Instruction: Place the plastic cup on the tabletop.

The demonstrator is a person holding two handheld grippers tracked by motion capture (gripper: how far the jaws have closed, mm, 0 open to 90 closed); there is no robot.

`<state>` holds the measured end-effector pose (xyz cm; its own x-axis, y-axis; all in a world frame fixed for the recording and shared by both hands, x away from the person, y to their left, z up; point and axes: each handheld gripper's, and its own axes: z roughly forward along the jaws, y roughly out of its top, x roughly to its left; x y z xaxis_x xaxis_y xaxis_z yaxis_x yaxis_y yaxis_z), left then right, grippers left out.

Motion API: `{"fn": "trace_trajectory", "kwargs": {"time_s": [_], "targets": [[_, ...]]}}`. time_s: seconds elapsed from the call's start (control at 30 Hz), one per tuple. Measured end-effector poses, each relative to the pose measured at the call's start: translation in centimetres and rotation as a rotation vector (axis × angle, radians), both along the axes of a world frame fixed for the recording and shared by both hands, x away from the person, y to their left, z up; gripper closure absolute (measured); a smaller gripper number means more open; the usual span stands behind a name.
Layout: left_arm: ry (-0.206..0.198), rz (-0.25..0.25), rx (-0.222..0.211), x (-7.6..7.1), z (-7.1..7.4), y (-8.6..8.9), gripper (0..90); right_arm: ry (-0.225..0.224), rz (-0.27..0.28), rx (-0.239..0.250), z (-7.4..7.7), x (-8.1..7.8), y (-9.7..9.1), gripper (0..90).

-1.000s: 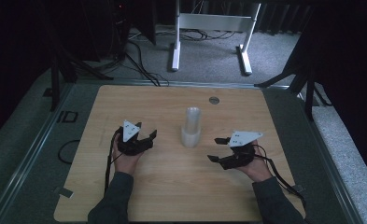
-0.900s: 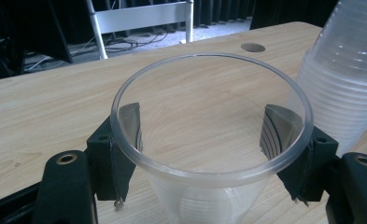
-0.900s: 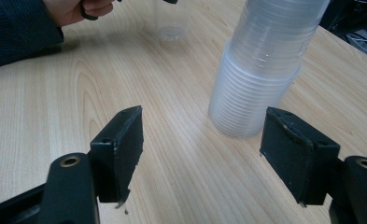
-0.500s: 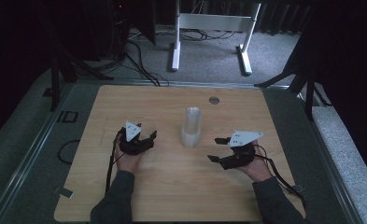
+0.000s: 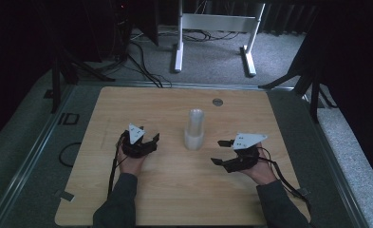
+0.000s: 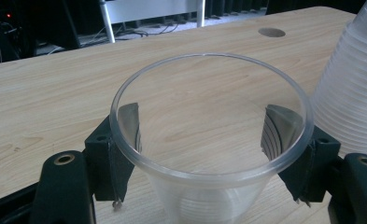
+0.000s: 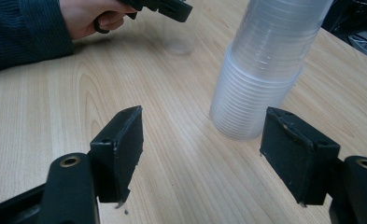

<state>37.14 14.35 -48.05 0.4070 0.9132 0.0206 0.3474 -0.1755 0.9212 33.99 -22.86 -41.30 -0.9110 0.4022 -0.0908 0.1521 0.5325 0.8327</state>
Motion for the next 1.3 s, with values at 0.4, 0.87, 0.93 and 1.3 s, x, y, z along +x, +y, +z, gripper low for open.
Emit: {"fn": "trace_trajectory", "kwargs": {"time_s": [0.4,0.87,0.93,1.3], "targets": [[0.012,-0.002,-0.003,0.1,-0.41,0.02,28.7,0.0,0.002,0.003,0.06,0.06,-0.01,29.4],[0.042,-0.009,-0.006,0.1,-0.68,-0.18,21.7,0.001,0.003,0.003,0.08,0.05,0.03,29.4],[0.045,-0.016,-0.013,0.08,-0.68,-0.16,18.6,0.002,0.004,0.003,0.05,0.04,0.05,29.4],[0.053,-0.029,-0.029,-0.32,-0.56,-0.09,12.5,0.008,0.01,0.001,-0.14,0.03,0.12,29.3]]}}
